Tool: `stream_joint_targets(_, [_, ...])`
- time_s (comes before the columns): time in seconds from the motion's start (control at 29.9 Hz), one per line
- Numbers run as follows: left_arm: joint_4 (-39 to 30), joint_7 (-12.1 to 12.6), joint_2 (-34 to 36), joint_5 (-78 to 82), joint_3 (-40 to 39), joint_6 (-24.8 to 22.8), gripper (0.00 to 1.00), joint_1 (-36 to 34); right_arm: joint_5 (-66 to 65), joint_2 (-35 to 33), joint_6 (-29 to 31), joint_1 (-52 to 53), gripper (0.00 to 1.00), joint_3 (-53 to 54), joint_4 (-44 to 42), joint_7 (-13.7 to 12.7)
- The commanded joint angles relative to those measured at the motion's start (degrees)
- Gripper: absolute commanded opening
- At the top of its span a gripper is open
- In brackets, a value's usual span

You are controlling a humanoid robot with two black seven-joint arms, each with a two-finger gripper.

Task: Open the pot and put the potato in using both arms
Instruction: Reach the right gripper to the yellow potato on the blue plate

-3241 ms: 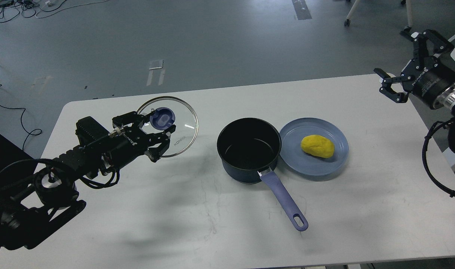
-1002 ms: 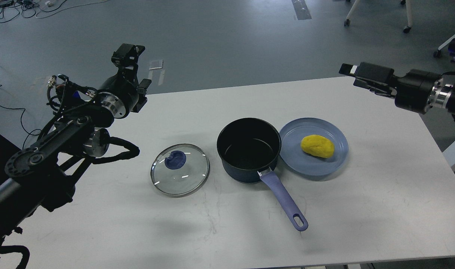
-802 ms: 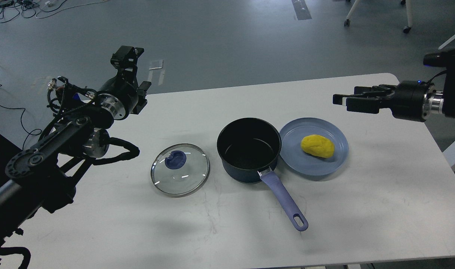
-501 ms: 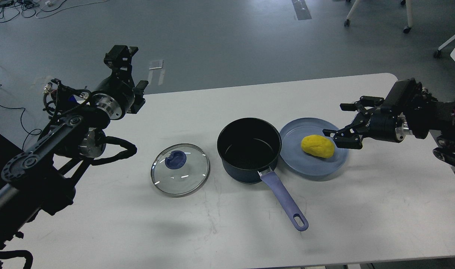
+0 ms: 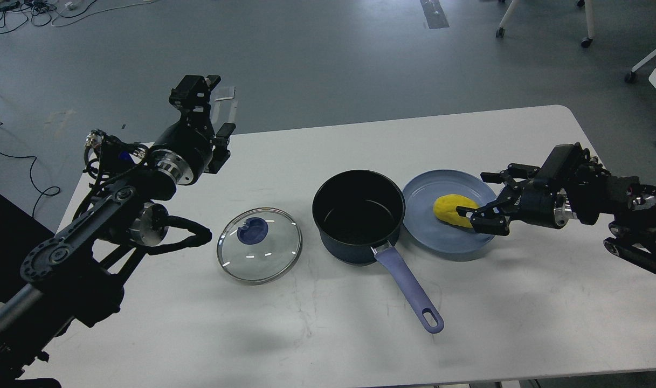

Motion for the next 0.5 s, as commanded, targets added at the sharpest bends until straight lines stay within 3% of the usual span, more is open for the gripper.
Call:
stream_joint_targets(0.0, [0.0, -0.5, -0.3, 1.6, 0.3, 0.0, 0.98, 0.2, 0.1, 1.0, 0.0, -0.5, 0.91, 0.0, -0.6, 0.0])
stream_joint_targets(0.03, [0.0, -1.2, -0.3, 2.4, 0.4, 0.0, 0.98, 0.5, 0.1, 1.5, -0.1, -0.7, 0.85, 0.0, -1.2, 0.0])
stream_joint_targets(0.27, [0.0, -2.4, 0.0, 6.2, 0.2, 0.0, 0.98, 2.2, 0.2, 4.5, 0.0, -1.4, 0.83, 0.0, -3.9, 0.0])
stream_joint_targets(0.37, [0.0, -2.5, 0.0, 6.2, 0.2, 0.0, 0.98, 2.3, 0.2, 5.6, 0.0, -1.6, 0.73, -0.1, -5.1, 0.0])
stream_joint_targets(0.43, [0.0, -2.7, 0.0, 6.3, 0.1, 0.0, 0.98, 2.6, 0.1, 5.9, -0.1, -1.5, 0.46, -1.7, -5.9, 0.0])
stream_joint_targets(0.47, [0.0, -2.9, 0.1, 6.3, 0.1, 0.0, 0.98, 2.6, 0.1, 6.1, -0.1, -1.3, 0.41, -2.5, -6.1, 0.0])
